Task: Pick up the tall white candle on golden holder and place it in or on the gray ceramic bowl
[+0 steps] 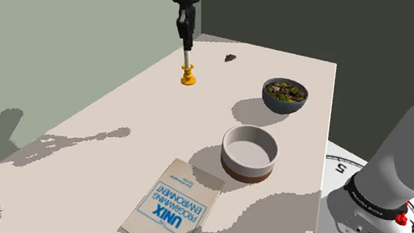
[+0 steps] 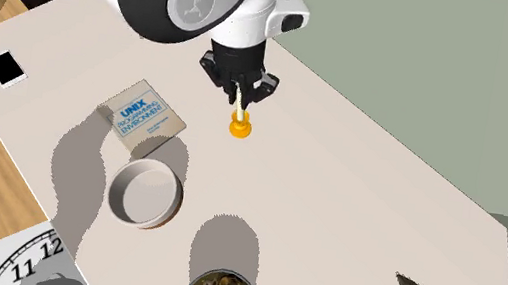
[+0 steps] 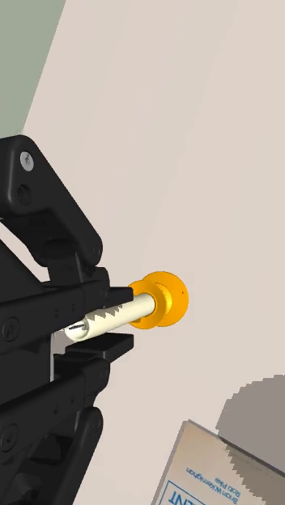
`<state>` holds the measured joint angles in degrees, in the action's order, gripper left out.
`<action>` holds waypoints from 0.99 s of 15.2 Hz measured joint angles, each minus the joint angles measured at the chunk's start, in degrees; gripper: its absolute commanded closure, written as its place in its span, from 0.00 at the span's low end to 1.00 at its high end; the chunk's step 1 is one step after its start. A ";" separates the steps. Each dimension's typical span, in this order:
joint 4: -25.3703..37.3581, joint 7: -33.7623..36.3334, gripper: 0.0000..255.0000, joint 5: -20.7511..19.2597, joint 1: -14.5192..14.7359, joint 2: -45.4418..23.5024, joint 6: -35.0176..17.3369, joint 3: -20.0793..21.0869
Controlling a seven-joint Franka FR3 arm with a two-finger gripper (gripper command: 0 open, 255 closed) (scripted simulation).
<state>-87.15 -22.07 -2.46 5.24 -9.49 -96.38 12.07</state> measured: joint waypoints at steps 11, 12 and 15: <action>-18.86 -13.04 1.00 2.81 -6.66 17.56 -1.63 -6.21; -20.38 -14.11 1.00 2.84 -7.09 18.98 -1.73 -6.83; -23.30 -17.65 1.00 2.68 -8.49 22.69 -0.99 -8.96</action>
<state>-110.44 -39.72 0.22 -3.25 13.20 -97.36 3.11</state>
